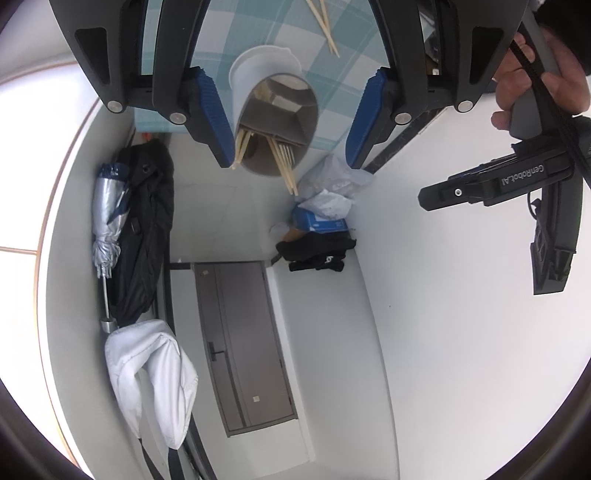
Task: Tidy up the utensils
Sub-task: 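Move both grippers back over the last two loose chopsticks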
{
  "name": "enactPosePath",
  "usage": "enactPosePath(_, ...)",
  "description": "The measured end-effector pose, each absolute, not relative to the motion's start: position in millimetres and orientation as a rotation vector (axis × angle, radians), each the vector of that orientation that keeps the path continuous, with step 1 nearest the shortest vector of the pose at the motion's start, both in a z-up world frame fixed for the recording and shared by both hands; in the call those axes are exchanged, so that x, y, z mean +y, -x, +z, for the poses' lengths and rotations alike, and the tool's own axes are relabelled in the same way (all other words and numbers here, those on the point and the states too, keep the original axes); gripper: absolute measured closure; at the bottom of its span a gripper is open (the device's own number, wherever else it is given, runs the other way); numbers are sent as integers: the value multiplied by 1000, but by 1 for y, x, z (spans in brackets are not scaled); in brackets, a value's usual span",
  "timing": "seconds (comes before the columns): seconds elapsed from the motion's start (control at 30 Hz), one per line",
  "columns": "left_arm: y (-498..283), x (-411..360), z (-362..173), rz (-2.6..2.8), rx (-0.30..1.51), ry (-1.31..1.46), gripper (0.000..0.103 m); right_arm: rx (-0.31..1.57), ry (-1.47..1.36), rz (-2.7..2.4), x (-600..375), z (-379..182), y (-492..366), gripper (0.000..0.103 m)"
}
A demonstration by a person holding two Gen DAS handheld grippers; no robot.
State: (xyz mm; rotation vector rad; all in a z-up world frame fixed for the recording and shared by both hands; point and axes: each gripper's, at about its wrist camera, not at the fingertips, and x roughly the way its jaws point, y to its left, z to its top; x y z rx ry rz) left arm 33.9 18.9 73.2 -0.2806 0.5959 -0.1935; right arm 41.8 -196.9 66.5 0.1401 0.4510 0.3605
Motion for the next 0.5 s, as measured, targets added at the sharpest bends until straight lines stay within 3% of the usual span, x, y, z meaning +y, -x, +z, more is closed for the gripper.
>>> enactPosePath(0.17, -14, 17, 67, -174, 573, 262, 5, 449, -150, 354, -199, 59, -25, 32)
enactPosePath(0.5, 8, 20, 41, -113, 547, 272, 1, 475, -152, 331, -201, 33, -2, 16)
